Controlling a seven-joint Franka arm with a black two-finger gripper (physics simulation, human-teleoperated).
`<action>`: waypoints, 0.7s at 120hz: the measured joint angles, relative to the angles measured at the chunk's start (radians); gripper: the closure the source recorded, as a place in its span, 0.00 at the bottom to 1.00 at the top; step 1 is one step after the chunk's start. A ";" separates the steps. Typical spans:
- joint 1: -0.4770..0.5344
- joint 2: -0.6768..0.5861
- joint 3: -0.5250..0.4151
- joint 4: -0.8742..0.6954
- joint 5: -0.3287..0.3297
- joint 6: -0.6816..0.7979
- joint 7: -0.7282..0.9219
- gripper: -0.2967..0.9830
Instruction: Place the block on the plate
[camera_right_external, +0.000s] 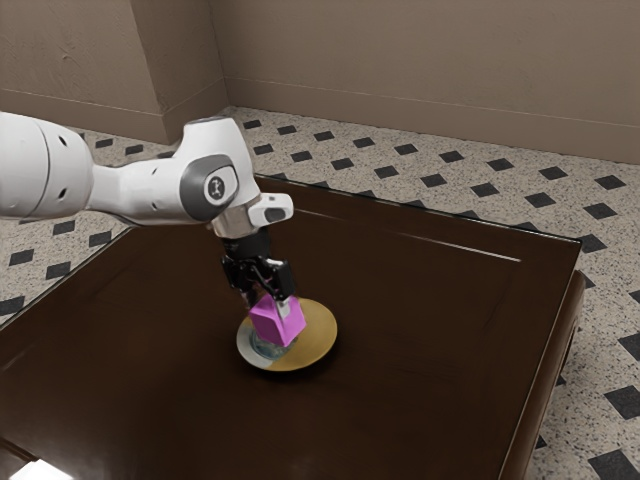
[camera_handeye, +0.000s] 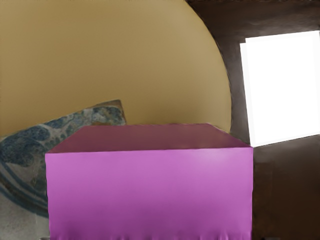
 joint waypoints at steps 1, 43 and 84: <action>0.000 0.000 0.000 0.000 0.000 0.001 0.000 0.37; -0.001 -0.003 0.018 0.079 0.022 -0.033 0.009 0.26; 0.003 -0.028 0.062 0.588 0.171 -0.418 -0.022 0.24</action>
